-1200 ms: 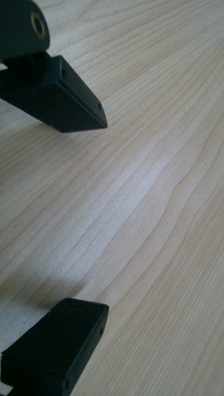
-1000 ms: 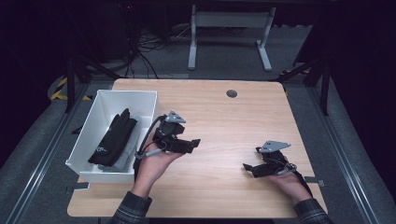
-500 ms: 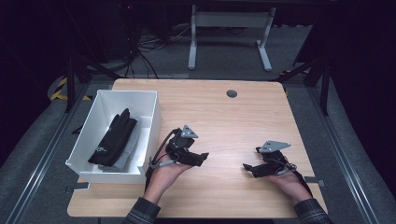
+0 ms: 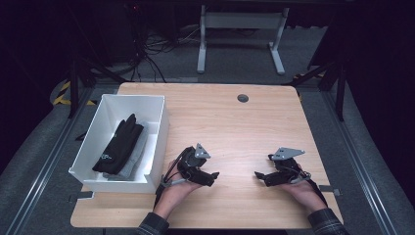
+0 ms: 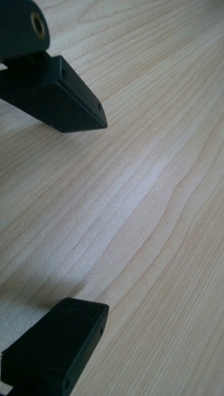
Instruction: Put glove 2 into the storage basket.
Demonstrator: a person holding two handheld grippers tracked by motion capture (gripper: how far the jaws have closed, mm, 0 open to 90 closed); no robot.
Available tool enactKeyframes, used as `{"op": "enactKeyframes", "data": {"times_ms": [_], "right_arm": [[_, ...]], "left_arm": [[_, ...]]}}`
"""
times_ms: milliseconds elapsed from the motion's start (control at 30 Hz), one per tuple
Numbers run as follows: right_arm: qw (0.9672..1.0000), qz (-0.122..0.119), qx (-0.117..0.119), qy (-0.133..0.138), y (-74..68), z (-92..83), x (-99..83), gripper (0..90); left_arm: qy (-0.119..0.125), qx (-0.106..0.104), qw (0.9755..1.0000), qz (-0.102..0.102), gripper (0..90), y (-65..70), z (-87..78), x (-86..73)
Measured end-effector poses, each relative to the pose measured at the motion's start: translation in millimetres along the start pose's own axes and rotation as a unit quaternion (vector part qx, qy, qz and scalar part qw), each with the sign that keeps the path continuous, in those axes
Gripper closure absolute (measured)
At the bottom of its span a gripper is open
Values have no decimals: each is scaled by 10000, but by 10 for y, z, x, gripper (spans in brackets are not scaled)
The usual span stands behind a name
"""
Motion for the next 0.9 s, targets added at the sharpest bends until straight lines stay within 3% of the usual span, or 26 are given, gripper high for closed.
{"op": "enactKeyframes", "data": {"times_ms": [400,500,533,600,900], "right_arm": [[10000,0,0,0,0,0,0,104],[10000,1,0,1,0,0,0,104],[10000,-1,0,1,0,0,0,104],[10000,-2,0,0,0,0,0,104],[10000,2,4,-5,-2,-1,0,104]], "left_arm": [[-198,281,9992,210,115,-1,188,-205],[-182,177,9995,170,37,-18,225,-221],[-71,129,9997,194,0,-23,239,-234],[63,111,9997,224,0,-26,237,-259],[61,114,9997,229,0,-26,237,-260]]}}
Point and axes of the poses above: each handheld gripper's, and its own axes: z roughly forward along the jaws, x roughly out of its top, y roughly to its right, the point moved 3 cm from there along z, roughly forward along the jaws, and after that the axes turned 5 degrees about y, right-handed, at the moved point
